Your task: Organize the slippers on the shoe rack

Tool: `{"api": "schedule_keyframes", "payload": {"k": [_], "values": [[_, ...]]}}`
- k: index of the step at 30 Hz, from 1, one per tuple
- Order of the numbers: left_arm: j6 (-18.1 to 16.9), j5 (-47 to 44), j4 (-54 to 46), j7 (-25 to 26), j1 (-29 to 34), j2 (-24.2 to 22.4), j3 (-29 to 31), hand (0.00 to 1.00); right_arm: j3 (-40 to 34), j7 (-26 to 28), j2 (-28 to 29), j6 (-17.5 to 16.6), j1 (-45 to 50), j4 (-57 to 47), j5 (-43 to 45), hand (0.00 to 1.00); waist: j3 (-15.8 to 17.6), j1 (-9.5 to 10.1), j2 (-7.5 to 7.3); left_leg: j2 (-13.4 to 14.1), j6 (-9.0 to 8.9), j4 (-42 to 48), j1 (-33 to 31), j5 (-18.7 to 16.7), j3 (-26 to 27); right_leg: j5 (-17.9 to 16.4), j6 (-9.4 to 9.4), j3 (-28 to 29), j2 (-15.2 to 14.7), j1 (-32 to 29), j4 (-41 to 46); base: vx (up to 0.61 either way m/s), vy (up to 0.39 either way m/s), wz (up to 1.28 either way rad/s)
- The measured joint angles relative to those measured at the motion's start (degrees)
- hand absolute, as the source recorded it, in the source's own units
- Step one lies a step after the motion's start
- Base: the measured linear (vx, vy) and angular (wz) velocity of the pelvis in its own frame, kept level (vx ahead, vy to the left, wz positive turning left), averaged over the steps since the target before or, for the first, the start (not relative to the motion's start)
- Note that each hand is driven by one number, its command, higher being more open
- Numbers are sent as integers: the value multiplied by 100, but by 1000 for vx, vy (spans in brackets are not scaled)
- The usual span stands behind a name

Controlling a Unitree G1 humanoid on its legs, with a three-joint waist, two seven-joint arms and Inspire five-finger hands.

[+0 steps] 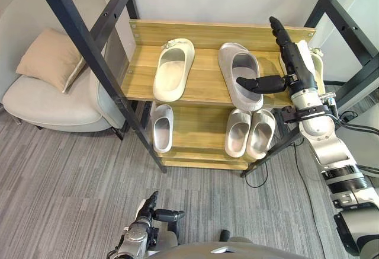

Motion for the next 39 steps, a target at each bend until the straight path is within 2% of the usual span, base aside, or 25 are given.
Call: {"api": "schedule_keyframes", "payload": {"k": [4, 11, 19, 32, 39], "values": [[-1, -10, -13, 3, -1, 10, 0, 100, 24, -24, 0, 85, -261, 294, -137, 100, 9, 9, -15, -40, 27, -185, -18, 190, -83, 114, 0, -87, -17, -12, -97, -60, 17, 10], [6, -98, -20, 13, -5, 31, 6, 100, 22, -252, 8, 251, -341, 328, -488, 100, 20, 60, -47, -80, 17, -586, 39, 524, -159, 112, 1, -134, -45, -122, -113, -80, 9, 5], [13, -97, -47, 21, 0, 46, 14, 100, -78, -404, 93, 298, -346, 369, -668, 100, 18, 76, -48, -92, 21, -585, 52, 550, -215, 112, 4, -154, -48, -91, -128, -23, 2, 3], [28, -93, -97, 33, 19, 67, 12, 100, -745, -922, 495, 425, -335, 115, -844, 100, 18, 80, -48, -93, 22, -583, 57, 550, -227, 116, 9, -151, -48, -82, -143, -2, 1, 0], [32, -94, -112, 44, 22, 67, 10, 100, -793, -937, 564, 503, -273, 72, -905, 100, 18, 99, -47, -93, 22, -583, 60, 550, -228, 116, 9, -151, -48, -81, -144, 0, 0, 0]]}}
